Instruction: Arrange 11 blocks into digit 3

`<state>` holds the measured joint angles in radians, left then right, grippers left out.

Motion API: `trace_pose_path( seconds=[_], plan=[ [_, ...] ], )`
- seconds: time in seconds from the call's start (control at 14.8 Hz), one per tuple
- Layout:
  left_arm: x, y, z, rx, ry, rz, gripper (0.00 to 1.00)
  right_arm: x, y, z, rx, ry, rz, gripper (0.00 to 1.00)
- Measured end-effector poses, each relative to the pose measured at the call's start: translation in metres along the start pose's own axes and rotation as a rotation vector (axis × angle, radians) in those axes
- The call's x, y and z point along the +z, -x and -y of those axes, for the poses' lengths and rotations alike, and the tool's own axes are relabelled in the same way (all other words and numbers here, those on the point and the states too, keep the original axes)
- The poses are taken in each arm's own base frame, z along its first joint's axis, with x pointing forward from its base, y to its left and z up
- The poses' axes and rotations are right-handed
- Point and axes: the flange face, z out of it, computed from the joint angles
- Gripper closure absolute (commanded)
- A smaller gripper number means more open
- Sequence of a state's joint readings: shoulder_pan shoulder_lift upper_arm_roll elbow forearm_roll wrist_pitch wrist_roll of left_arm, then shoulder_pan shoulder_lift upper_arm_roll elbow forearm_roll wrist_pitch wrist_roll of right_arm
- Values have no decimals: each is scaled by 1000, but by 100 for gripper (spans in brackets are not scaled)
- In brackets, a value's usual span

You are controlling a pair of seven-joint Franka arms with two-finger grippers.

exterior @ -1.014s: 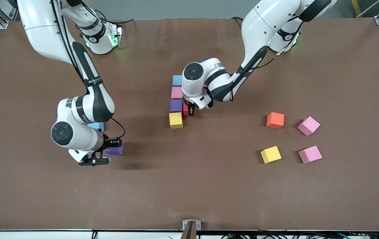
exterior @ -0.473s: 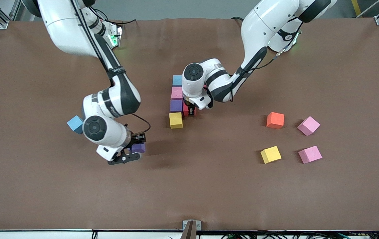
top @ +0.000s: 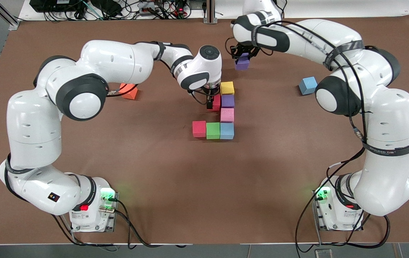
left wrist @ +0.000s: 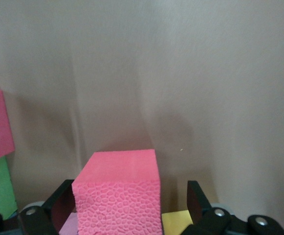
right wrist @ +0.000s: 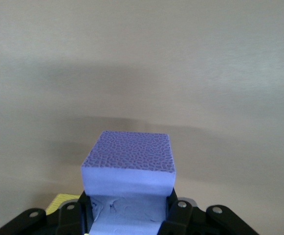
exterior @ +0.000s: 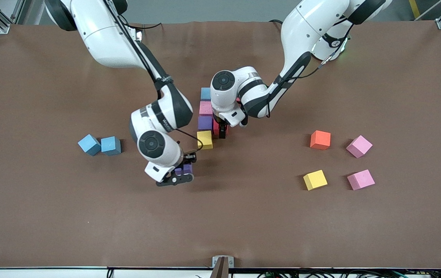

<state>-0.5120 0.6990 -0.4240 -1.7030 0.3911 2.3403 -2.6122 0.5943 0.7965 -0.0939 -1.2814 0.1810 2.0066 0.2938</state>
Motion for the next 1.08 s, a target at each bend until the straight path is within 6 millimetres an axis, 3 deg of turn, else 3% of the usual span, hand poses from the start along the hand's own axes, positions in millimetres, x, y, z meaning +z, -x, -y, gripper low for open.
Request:
trace_pose_path(
  seconds=[0.34,0.54,0.68,0.88,1.08],
  plan=[
    [-67,-5,0,6,60,-32,0,23,4,27,-4,-6,-5,58],
    [-92,-31,-15,24,85,-54,0,34,5,35,6,-5,-8,58],
    [-92,-74,-49,60,78,-72,0,44,9,42,-2,0,-1,58],
    [-94,-154,-107,145,73,-83,0,55,14,53,-11,7,8,58],
    [-98,-219,-148,258,73,-88,1,63,17,58,-7,11,15,58]
  ],
)
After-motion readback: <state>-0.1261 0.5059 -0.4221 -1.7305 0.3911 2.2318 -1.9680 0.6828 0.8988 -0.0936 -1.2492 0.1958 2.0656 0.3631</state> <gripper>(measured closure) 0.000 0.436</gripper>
